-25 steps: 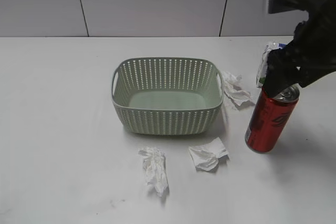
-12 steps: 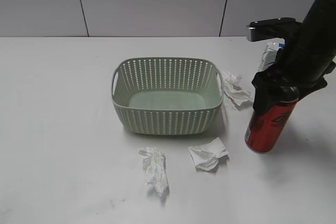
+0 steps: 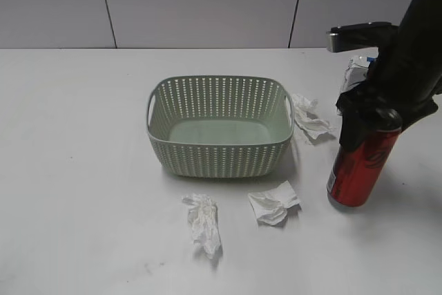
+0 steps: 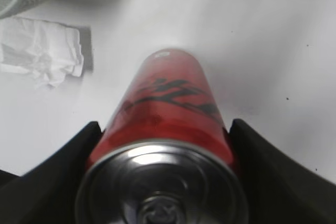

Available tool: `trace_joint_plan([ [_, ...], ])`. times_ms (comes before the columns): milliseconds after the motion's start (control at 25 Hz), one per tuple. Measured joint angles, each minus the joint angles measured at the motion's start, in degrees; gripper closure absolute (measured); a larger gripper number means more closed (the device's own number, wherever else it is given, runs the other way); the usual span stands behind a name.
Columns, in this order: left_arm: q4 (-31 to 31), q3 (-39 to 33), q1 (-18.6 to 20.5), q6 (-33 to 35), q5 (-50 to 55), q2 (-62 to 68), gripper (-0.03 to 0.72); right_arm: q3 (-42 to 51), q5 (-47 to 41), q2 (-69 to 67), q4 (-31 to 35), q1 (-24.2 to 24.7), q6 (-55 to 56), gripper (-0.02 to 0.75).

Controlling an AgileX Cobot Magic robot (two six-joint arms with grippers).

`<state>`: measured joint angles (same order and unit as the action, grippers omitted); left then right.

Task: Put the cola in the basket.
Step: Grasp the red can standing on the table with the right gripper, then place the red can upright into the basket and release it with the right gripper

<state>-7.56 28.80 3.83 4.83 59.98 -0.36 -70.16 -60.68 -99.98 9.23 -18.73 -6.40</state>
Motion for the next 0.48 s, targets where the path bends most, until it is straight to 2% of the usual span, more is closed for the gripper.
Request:
trace_joint_plan([
  [200, 0.0, 0.0, 0.0, 0.0, 0.0, 0.0, 0.115, -8.1, -7.0, 0.1, 0.0, 0.0, 0.0, 0.210],
  [480, 0.0, 0.0, 0.0, 0.0, 0.0, 0.0, 0.115, -22.2, -7.8, 1.2, 0.1, -2.8, 0.0, 0.210],
])
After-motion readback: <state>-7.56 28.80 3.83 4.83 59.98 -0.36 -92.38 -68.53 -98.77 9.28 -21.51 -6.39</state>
